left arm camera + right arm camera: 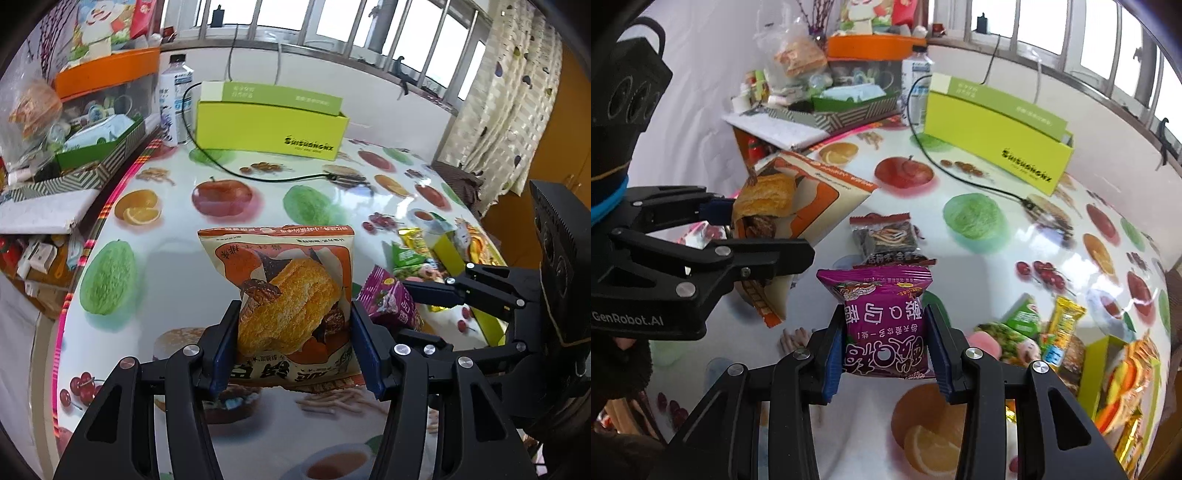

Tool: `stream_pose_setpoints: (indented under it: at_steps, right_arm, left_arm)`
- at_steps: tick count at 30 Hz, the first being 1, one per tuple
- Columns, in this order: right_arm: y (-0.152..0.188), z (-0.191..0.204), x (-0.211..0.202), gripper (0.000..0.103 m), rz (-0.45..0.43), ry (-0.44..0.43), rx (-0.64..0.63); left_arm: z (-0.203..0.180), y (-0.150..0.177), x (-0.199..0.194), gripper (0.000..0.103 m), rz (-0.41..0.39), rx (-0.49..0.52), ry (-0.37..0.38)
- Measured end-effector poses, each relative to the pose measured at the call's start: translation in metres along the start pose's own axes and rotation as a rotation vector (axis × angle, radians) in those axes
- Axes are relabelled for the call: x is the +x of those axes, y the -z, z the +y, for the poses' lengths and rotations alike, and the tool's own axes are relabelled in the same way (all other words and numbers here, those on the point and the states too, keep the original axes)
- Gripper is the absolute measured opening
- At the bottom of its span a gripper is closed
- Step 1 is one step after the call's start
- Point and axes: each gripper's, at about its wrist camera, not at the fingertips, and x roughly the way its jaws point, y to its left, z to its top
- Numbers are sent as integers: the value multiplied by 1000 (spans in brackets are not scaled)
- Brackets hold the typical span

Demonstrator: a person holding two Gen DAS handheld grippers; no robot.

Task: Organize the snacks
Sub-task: 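Lift and carry the pastry bag and purple candy bag over the tray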

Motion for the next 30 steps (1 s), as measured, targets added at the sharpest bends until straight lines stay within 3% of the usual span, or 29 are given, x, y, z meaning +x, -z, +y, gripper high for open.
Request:
stream_pose_setpoints:
  at_steps: [30]
  right_arm:
    - [65,-67,-106,39,-105,176,176]
  left_arm:
    - [-118,-14,-22,57,-66,201,136]
